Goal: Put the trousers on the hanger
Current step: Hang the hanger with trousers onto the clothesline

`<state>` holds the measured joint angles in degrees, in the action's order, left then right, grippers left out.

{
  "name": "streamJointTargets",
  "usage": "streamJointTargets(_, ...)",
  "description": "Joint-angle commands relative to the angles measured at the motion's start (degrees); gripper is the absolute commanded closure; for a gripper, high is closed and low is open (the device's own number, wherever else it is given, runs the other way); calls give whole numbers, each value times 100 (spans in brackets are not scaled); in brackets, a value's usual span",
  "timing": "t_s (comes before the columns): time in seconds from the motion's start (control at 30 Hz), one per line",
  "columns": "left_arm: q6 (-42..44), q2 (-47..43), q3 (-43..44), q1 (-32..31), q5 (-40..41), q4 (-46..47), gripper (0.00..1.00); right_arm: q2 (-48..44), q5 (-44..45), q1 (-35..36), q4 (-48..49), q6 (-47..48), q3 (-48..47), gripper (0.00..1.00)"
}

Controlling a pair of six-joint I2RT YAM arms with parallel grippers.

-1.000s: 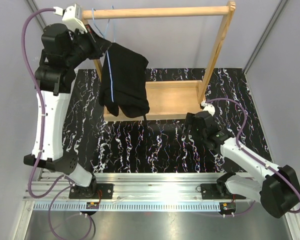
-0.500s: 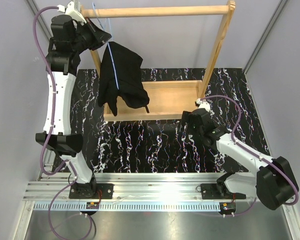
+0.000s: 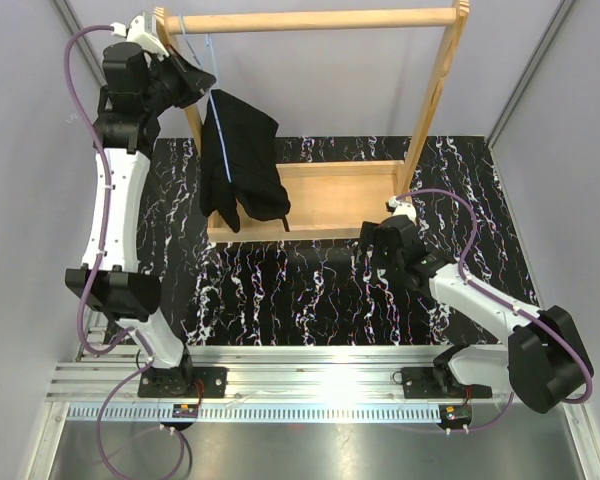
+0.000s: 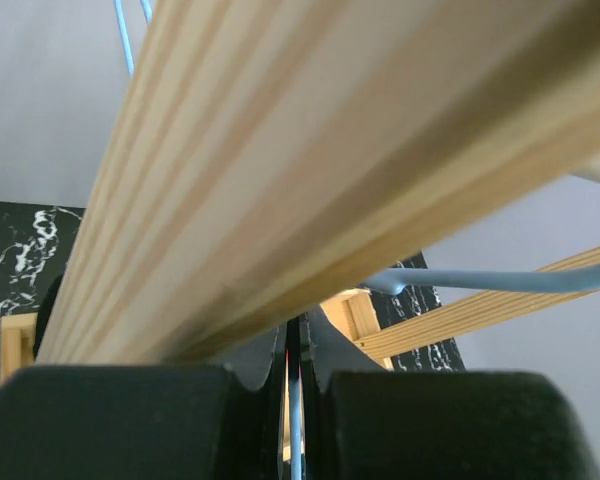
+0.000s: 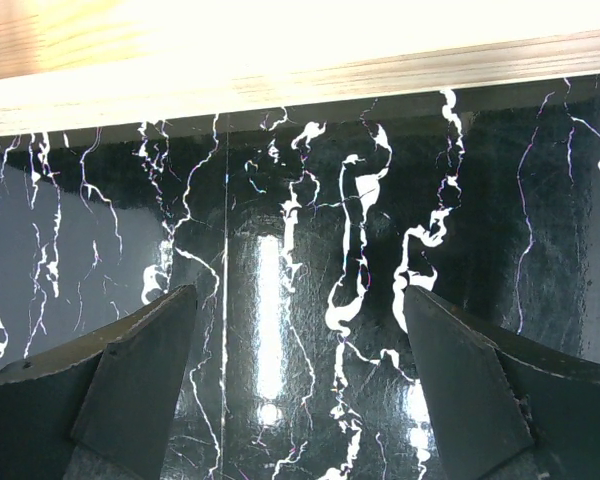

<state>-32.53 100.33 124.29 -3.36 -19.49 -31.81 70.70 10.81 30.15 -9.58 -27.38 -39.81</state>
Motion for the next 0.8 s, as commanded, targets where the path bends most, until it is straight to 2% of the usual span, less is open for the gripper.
streamJointTargets(0.0,282,-444,-632,28,33,-62,100,-100,-79,-36,203,57,-150,9)
streamJointTargets(0.1,405,-550,-661,28,50,-35,97,-144,-79,-27,150,57,-141,9)
streamJointTargets(0.13,432,-567,-608,28,59,-44,87,-179,-79,-27,132,57,-141,9)
streamJointTargets(0.2,528,-594,-398,28,76,-114,65,-223,-70,-27,71,48,-158,9)
streamJointTargets(0.23,572,-646,-336,28,76,-158,41,-275,-70,-27,53,48,-167,9)
streamJointTargets(0.27,616,-699,-283,37,76,-237,22,-302,-70,-27,27,39,-167,9)
streamJointTargets(0.3,747,-760,-222,28,85,-290,8,-346,-70,-27,-8,39,-167,9)
streamJointTargets(0.33,809,-926,-221,28,94,-334,1,-424,-79,-36,-26,39,-150,9)
streamJointTargets(0.47,1187,-1673,-694,28,444,-536,1,-679,-35,-27,-201,31,-141,9)
streamJointTargets(0.6,1617,-2640,-1862,28,761,-695,1,-952,18,-27,-473,-13,-141,9)
streamJointTargets(0.77,1812,-4265,-3417,28,1366,-765,1,-1400,70,-27,-772,-92,-115,9)
